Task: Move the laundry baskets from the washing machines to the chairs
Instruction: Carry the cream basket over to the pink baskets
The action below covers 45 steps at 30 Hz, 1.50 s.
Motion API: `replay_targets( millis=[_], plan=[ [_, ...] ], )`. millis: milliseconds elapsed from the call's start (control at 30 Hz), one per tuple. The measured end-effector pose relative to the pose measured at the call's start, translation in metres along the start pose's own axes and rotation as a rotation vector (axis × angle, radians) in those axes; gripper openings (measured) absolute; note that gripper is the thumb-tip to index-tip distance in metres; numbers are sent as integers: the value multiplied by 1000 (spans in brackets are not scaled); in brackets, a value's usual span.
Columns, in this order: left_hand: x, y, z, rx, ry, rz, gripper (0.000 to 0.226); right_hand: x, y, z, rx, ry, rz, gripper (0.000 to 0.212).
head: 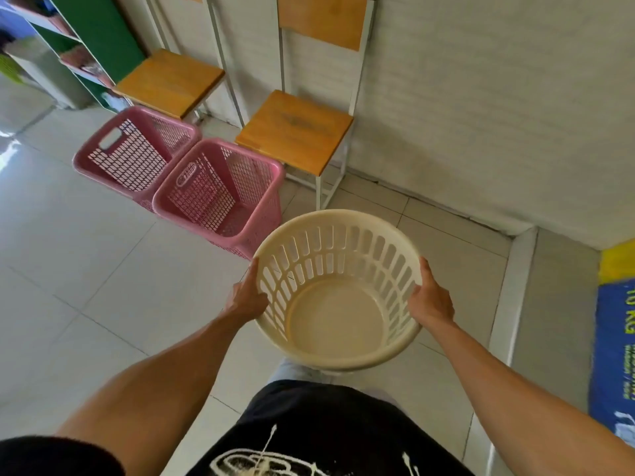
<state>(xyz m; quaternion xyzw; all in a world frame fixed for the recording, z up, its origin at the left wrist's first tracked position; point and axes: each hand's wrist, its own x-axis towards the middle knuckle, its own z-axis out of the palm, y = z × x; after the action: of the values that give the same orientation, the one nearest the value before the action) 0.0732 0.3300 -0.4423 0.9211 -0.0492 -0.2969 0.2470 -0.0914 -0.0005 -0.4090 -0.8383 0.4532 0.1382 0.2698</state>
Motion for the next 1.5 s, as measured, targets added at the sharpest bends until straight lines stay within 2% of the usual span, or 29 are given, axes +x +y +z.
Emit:
replay_targets(
  millis=[167,300,600,767,933,1133,1267,1400,1500],
  plan=[
    [44,19,-28,30,-14,9,97,27,-32,-2,37,-24,37,79],
    [75,33,-34,42,-8,13,98,63,-53,-10,20,-42,41,79],
    [121,62,-32,8,52,-165,94,164,-99,-31,-51,-239,-49,80],
    [137,78,-27,-170,-14,-323,104,221,-121,-35,-116,-333,-115,80],
    [146,74,-11,-450,-117,-386,108,262,-129,-30,-177,-425,-121,87],
    [186,44,29,-509,-119,-585,109,313,-141,17,-207,-464,-157,95],
    [224,19,61,-446,-67,-600,108,347,-142,63,-206,-476,-147,97],
    [272,-11,98,-474,-30,-592,109,390,-142,117,-200,-548,-135,110],
    [308,-28,130,-473,12,-601,108,422,-138,155,-186,-546,-152,108]
  ],
)
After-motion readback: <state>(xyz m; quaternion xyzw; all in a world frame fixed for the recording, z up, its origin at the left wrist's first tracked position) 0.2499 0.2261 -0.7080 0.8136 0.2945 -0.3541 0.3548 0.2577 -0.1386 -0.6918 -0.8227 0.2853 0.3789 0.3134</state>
